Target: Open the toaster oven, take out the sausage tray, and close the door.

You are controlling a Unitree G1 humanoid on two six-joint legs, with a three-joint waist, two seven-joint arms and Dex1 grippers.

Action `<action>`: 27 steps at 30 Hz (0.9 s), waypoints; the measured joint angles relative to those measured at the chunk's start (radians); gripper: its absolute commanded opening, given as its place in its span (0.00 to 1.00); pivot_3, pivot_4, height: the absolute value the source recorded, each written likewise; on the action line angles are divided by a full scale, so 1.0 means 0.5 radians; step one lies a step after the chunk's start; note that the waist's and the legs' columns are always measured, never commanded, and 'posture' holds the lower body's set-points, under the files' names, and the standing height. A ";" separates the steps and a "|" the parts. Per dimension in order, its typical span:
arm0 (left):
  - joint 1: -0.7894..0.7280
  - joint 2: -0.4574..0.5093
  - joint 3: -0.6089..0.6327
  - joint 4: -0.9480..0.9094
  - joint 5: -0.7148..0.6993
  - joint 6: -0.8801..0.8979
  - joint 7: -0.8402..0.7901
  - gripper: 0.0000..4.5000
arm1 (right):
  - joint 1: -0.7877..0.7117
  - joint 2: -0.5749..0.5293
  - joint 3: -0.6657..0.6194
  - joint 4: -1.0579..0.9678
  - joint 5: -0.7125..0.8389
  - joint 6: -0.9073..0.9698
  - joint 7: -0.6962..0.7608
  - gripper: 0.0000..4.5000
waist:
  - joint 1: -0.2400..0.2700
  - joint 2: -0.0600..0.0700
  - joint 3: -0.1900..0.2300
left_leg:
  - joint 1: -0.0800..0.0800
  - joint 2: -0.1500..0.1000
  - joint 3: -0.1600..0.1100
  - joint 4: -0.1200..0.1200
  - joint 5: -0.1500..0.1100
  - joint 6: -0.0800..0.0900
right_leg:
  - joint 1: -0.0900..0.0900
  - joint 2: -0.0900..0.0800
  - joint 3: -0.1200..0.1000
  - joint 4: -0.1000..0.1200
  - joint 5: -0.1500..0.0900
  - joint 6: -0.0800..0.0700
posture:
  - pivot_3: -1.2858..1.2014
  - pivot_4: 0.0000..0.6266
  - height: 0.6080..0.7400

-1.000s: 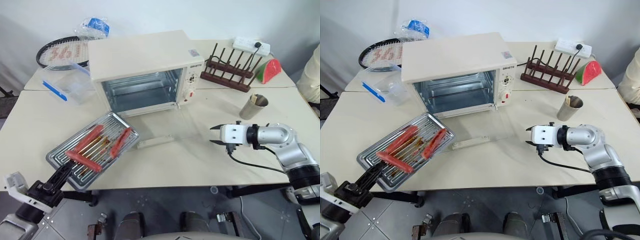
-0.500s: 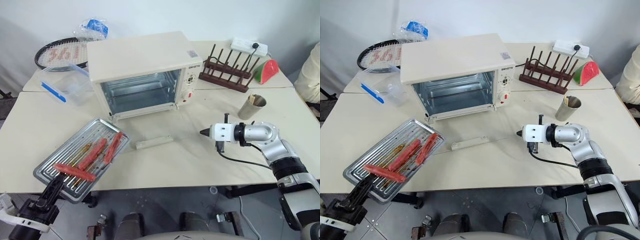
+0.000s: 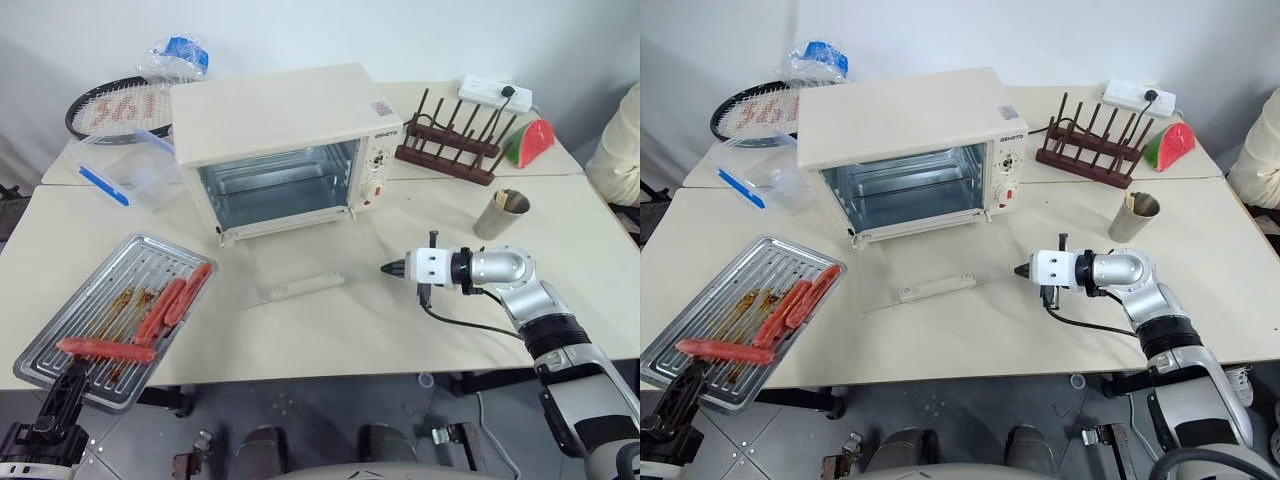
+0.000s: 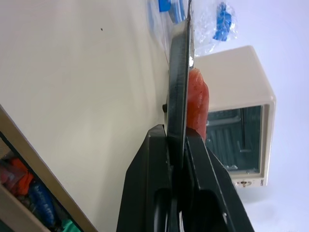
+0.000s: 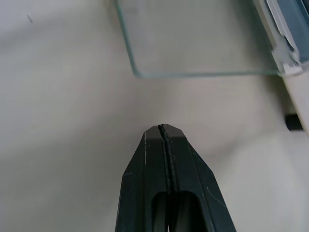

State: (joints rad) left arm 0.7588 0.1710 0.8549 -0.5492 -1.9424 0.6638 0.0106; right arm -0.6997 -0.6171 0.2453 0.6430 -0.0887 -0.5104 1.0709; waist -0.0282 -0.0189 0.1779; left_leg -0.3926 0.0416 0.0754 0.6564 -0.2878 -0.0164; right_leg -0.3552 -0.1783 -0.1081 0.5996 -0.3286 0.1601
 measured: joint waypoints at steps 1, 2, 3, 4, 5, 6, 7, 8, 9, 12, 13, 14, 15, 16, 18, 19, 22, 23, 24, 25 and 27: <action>0.004 -0.008 0.005 0.002 0.000 -0.001 0.000 0.00 | 0.017 0.000 -0.001 -0.036 0.032 0.032 0.031 0.01 | 0.000 0.000 0.000 | -0.001 0.001 0.000 0.001 -0.001 0.000 | 0.000 0.001 0.000 0.000 0.000 0.000 | 0.52 0.24 1.00; 0.005 -0.015 0.006 0.004 0.000 -0.001 0.000 0.00 | 0.027 0.000 -0.001 -0.055 0.056 0.056 0.055 0.01 | 0.001 0.001 0.001 | -0.001 0.002 0.000 0.002 -0.002 0.000 | 0.000 0.002 0.000 -0.001 0.000 0.000 | 0.52 0.24 1.00; 0.006 -0.028 0.007 0.004 -0.001 -0.001 0.000 0.00 | 0.039 0.000 -0.002 -0.083 0.078 0.083 0.077 0.01 | 0.001 0.001 0.001 | -0.002 0.003 0.001 0.004 -0.003 0.000 | 0.000 0.003 0.000 -0.001 0.000 0.000 | 0.52 0.24 1.00; 0.007 -0.041 0.007 0.004 -0.001 -0.003 0.000 0.00 | 0.048 0.000 -0.002 -0.117 0.099 0.119 0.099 0.01 | 0.001 0.002 0.001 | -0.002 0.004 0.001 0.005 -0.004 -0.001 | 0.000 0.003 0.000 -0.001 0.000 0.000 | 0.52 0.24 1.00; 0.008 -0.055 0.007 0.004 -0.001 -0.004 0.000 0.00 | 0.058 0.000 -0.006 -0.156 0.124 0.158 0.114 0.01 | 0.001 0.002 0.001 | -0.004 0.006 0.001 0.007 -0.005 -0.001 | 0.000 0.005 0.000 -0.001 0.000 0.000 | 0.52 0.24 1.00; 0.009 -0.076 0.007 0.005 -0.001 -0.007 0.000 0.00 | 0.068 0.000 -0.018 -0.205 0.153 0.206 0.128 0.01 | 0.002 0.002 0.001 | -0.005 0.008 0.001 0.010 -0.007 -0.001 | -0.001 0.007 0.000 -0.001 0.000 0.000 | 0.52 0.24 1.00; 0.012 -0.086 0.007 0.009 -0.001 -0.007 0.001 0.00 | 0.072 0.000 -0.032 -0.248 0.174 0.251 0.136 0.01 | 0.003 0.002 0.001 | -0.007 0.010 0.001 0.013 -0.009 -0.002 | -0.002 0.009 0.000 -0.001 0.000 -0.001 | 0.52 0.24 1.00; 0.016 -0.094 0.007 0.013 -0.001 -0.008 0.002 0.00 | 0.072 -0.001 -0.041 -0.288 0.199 0.297 0.143 0.01 | 0.003 0.002 0.001 | -0.009 0.012 0.000 0.014 -0.010 -0.002 | -0.003 0.010 0.000 -0.001 0.000 -0.001 | 0.52 0.24 1.00; 0.017 -0.106 0.007 0.013 -0.001 -0.008 0.004 0.00 | 0.075 -0.001 -0.055 -0.326 0.229 0.346 0.148 0.01 | 0.003 0.002 0.001 | -0.009 0.012 0.000 0.015 -0.010 -0.002 | -0.004 0.011 0.000 -0.001 -0.001 -0.001 | 0.52 0.24 1.00; 0.018 -0.132 0.000 0.021 -0.001 -0.006 0.009 0.00 | 0.077 0.000 -0.097 -0.429 0.307 0.481 0.151 0.01 | 0.003 0.002 0.001 | -0.012 0.012 0.000 0.015 -0.011 -0.002 | -0.007 0.011 0.001 -0.001 -0.001 -0.002 | 0.52 0.24 1.00; 0.018 -0.137 -0.005 0.028 -0.001 -0.001 0.016 0.00 | 0.076 0.000 -0.116 -0.458 0.325 0.527 0.149 0.01 | 0.003 0.002 0.001 | -0.013 0.012 0.000 0.015 -0.011 -0.002 | -0.008 0.011 0.001 -0.001 -0.001 -0.002 | 0.52 0.24 1.00; 0.018 -0.147 -0.005 0.033 -0.001 -0.001 0.022 0.00 | 0.073 0.000 -0.121 -0.482 0.337 0.563 0.146 0.01 | 0.003 0.002 0.001 | -0.013 0.012 0.000 0.015 -0.011 -0.002 | -0.008 0.012 0.001 -0.001 -0.001 -0.003 | 0.52 0.24 1.00; 0.018 -0.152 -0.008 0.035 -0.001 0.000 0.025 0.00 | 0.072 0.000 -0.122 -0.504 0.345 0.595 0.143 0.01 | 0.003 0.002 0.001 | -0.014 0.013 0.001 0.015 -0.012 -0.002 | -0.008 0.012 0.001 -0.001 -0.001 -0.003 | 0.52 0.24 1.00; 0.018 -0.153 -0.008 0.035 -0.001 0.001 0.026 0.00 | 0.072 0.000 -0.123 -0.518 0.349 0.618 0.142 0.01 | 0.003 0.002 0.001 | -0.014 0.013 0.001 0.015 -0.012 -0.002 | -0.009 0.012 0.001 -0.001 -0.001 -0.003 | 0.52 0.24 1.00; 0.019 -0.152 -0.010 0.036 -0.001 0.008 0.026 0.00 | 0.060 0.000 -0.123 -0.530 0.363 0.660 0.135 0.01 | 0.003 0.003 0.002 | -0.016 0.013 0.001 0.015 -0.012 -0.002 | -0.011 0.012 0.001 -0.001 -0.001 -0.003 | 0.52 0.24 1.00; 0.020 -0.152 -0.016 0.036 -0.001 0.012 0.026 0.00 | 0.037 0.001 -0.125 -0.530 0.365 0.685 0.127 0.01 | 0.003 0.003 0.002 | -0.017 0.013 0.001 0.016 -0.012 -0.002 | -0.012 0.012 0.001 -0.001 -0.001 -0.003 | 0.52 0.24 1.00; 0.020 -0.152 -0.024 0.037 -0.001 0.023 0.030 0.00 | -0.053 0.012 -0.167 -0.531 0.383 0.729 0.092 0.01 | 0.000 0.004 0.002 | -0.018 0.014 0.001 0.016 -0.012 -0.002 | -0.014 0.013 0.001 0.000 -0.002 -0.003 | 0.52 0.24 1.00; 0.020 -0.153 -0.025 0.037 -0.001 0.023 0.033 0.00 | -0.082 0.018 -0.188 -0.531 0.389 0.740 0.081 0.01 | 0.000 0.004 0.002 | -0.019 0.014 0.001 0.016 -0.012 -0.002 | -0.015 0.014 0.001 0.000 -0.002 -0.003 | 0.52 0.24 1.00; 0.020 -0.154 -0.026 0.038 -0.001 0.023 0.037 0.00 | -0.122 0.024 -0.201 -0.530 0.397 0.763 0.066 0.01 | 0.001 0.004 0.002 | -0.019 0.015 0.001 0.016 -0.012 -0.003 | -0.015 0.014 0.001 0.000 -0.002 -0.003 | 0.52 0.24 1.00; 0.020 -0.155 -0.031 0.040 -0.001 0.022 0.043 0.00 | -0.168 0.035 -0.206 -0.530 0.402 0.787 0.057 0.01 | 0.000 0.004 0.002 | -0.020 0.015 0.002 0.016 -0.012 -0.003 | -0.016 0.014 0.001 0.001 -0.002 -0.003 | 0.52 0.24 1.00; 0.020 -0.156 -0.063 0.040 -0.001 0.023 0.054 0.00 | -0.252 0.066 -0.212 -0.530 0.429 0.817 0.053 0.01 | 0.001 0.004 0.002 | -0.020 0.015 0.002 0.015 -0.012 -0.003 | -0.016 0.014 0.002 0.003 -0.002 -0.003 | 0.52 0.24 1.00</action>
State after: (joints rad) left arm 0.7686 0.0929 0.8235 -0.5291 -1.9431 0.6752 0.0374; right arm -0.8258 -0.5839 0.1393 0.3779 0.1257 -0.1018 1.0976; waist -0.0278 -0.0170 0.1791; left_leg -0.4026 0.0490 0.0763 0.6642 -0.2938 -0.0178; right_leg -0.3634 -0.1713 -0.1072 0.6009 -0.3294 0.1584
